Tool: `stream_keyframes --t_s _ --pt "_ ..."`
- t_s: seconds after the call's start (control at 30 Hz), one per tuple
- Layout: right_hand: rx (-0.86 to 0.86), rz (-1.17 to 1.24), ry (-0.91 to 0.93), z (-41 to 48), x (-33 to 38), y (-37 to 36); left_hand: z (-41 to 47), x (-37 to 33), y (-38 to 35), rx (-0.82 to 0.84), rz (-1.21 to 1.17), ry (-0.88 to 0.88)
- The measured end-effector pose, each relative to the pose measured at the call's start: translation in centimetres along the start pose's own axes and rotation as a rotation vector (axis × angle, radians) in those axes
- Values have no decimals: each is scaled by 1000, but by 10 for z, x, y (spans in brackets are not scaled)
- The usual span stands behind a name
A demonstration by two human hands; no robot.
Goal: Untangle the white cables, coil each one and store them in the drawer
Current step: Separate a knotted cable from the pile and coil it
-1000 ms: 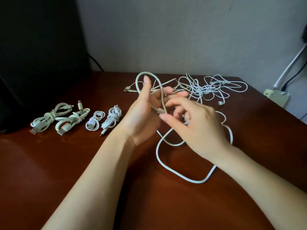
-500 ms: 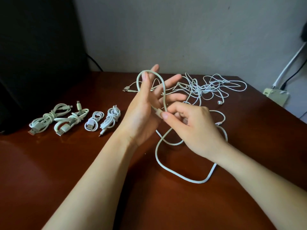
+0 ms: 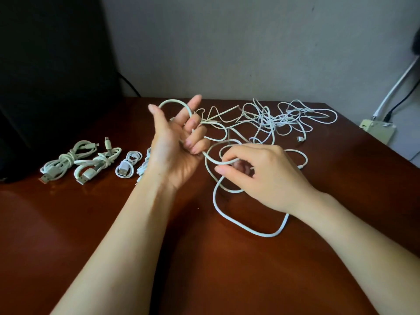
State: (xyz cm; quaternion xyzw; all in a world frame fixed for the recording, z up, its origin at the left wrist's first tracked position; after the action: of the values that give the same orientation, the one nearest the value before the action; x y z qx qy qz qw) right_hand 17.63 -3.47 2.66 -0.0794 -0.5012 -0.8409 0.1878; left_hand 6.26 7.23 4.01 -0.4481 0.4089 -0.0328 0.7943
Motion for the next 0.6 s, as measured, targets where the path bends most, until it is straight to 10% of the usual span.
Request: stream_keyframes --t_s 0.33,0.6 --pt "255 -72 -263 1 -3 24 -5 -19 0 71 -161 -102" --pt "-176 61 8 5 -18 27 -3 -5 0 -261 455 -121"
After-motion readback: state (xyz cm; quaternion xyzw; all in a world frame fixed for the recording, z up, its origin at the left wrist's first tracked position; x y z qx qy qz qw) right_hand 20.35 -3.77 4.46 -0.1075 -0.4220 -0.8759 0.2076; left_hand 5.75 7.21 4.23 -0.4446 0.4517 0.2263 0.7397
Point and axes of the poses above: each hand's wrist, its own z-axis towards the middle knuckle, its own y-axis out of the back of the hand, x = y × z, the point moved 1 cm from there along z, towards the middle knuckle, and after that the axes turned 9 degrees about x, right-handed, at the moved point
